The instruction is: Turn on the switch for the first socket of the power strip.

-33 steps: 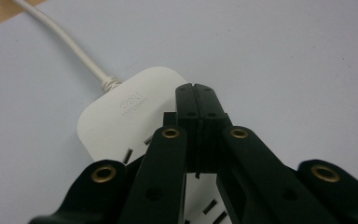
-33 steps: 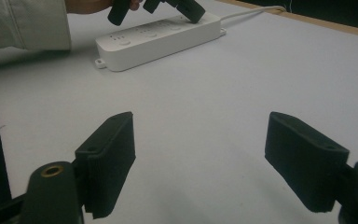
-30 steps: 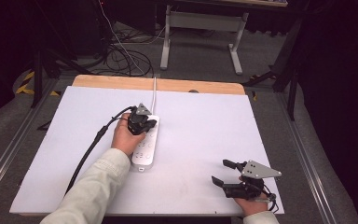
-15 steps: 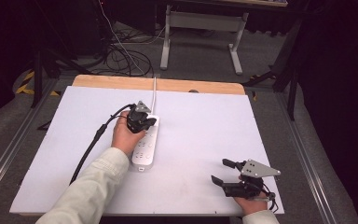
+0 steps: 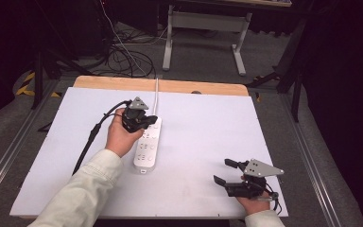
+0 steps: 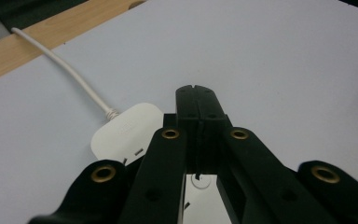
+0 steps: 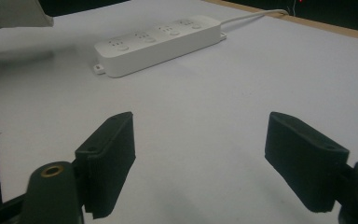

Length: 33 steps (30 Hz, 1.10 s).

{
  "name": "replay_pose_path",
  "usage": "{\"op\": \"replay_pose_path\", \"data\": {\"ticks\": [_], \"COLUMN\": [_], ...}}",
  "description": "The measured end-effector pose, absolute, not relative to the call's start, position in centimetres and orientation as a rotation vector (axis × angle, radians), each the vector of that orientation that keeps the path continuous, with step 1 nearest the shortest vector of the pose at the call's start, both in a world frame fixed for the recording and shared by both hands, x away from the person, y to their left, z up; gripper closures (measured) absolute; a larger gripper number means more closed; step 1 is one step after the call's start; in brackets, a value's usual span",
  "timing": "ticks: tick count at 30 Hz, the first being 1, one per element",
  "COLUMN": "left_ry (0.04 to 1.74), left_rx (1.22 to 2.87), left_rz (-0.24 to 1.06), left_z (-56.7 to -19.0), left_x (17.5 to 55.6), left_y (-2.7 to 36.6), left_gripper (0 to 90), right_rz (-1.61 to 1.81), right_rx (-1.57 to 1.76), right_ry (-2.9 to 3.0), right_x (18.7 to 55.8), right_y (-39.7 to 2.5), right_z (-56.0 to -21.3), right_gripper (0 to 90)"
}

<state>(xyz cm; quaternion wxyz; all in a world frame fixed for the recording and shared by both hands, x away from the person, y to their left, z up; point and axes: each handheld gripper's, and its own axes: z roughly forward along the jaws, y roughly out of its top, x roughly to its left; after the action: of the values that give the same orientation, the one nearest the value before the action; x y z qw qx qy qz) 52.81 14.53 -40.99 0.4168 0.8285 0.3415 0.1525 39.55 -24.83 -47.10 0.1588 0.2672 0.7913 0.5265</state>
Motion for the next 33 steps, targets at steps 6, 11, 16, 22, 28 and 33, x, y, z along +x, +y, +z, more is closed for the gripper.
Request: {"op": "replay_pose_path", "data": {"ticks": [6,11,16,22,28,33], "left_ry": [0.838,0.83,0.808,0.766,0.74,0.75], "left_rx": [2.063,2.034,2.04,2.052,2.019,1.99], "left_rz": [0.364,0.338,0.375,0.393,0.402,0.379], "left_z": [-40.2,-39.3,-38.4,-37.1,-35.9,-35.9], "left_x": [52.1,51.3,50.2,48.3,46.1,44.5], "left_y": [14.8,14.8,14.9,15.5,16.7,17.8], "left_gripper": [90.0,79.5,62.8,48.3,36.6,32.2], "right_rz": [1.516,1.516,1.516,1.512,1.51,1.512], "right_rx": [0.761,0.756,0.753,0.751,0.753,0.753], "right_ry": [2.262,2.264,2.263,2.262,2.262,2.262], "right_x": [39.9,40.0,40.0,39.8,39.8,39.8], "right_y": [-24.8,-24.8,-24.8,-24.7,-24.7,-24.7], "right_z": [-47.1,-47.1,-47.0,-47.0,-47.0,-47.0], "right_gripper": [24.7,24.7,24.7,24.7,24.7,24.7]}}
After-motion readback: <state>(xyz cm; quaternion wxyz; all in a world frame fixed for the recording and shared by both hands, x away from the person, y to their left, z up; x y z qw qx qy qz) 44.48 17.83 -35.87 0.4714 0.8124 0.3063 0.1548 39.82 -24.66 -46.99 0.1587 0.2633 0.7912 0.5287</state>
